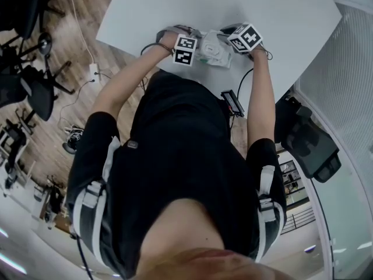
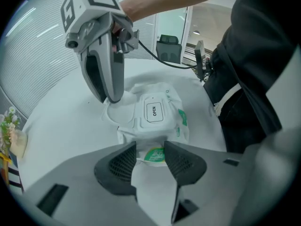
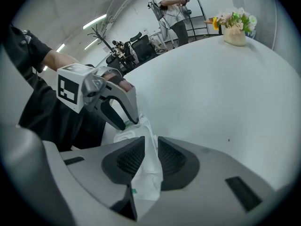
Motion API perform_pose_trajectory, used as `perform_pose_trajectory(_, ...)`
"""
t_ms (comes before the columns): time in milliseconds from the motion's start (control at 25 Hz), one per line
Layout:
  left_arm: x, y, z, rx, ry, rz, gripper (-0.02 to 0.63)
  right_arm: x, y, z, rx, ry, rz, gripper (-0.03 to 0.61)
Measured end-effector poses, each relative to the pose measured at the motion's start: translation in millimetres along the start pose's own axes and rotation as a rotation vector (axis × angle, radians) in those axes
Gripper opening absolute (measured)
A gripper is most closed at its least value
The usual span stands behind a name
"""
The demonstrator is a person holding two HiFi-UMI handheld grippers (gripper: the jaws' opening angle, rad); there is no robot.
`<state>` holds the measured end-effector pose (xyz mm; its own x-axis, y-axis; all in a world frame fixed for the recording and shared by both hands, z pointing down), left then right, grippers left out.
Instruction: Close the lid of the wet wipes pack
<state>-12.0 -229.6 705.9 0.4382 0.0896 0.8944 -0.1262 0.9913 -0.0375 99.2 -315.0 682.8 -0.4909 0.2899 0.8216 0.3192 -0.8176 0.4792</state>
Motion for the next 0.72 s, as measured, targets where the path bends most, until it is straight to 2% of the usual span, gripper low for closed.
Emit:
perform_pose_trajectory(200,0.1,0.3,-0.8,-0.006,-0.005,-0.009,0.195,-19.2,-34.2,4.0,-0.061,0.033,0.005,0.08)
perform_pose_trajectory(440,1.2,4.8,-3.0,-0.023,-0.012,-0.031,0.195,-5.5,-80.4,23.2,-0.127,0.01,0.025,0.081)
perform_pose_trajectory(720,2.4,7.9,-5.0,-0.039,-0.021,-0.055,0.195,25.6,-106.5,47.0,-0.12,0.009,0.051,0.141)
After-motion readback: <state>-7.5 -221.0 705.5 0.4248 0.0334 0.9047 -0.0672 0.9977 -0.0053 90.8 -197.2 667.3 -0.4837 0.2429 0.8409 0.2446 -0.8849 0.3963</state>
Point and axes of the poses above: the fingertips, and each gripper's own axes: x forward along the fingers, y to its right, z out of its underside, the point moved 7 cm from there along -x, backward along the fingers, and after that the axes turned 1 degree about -z, right-handed, at the moved point
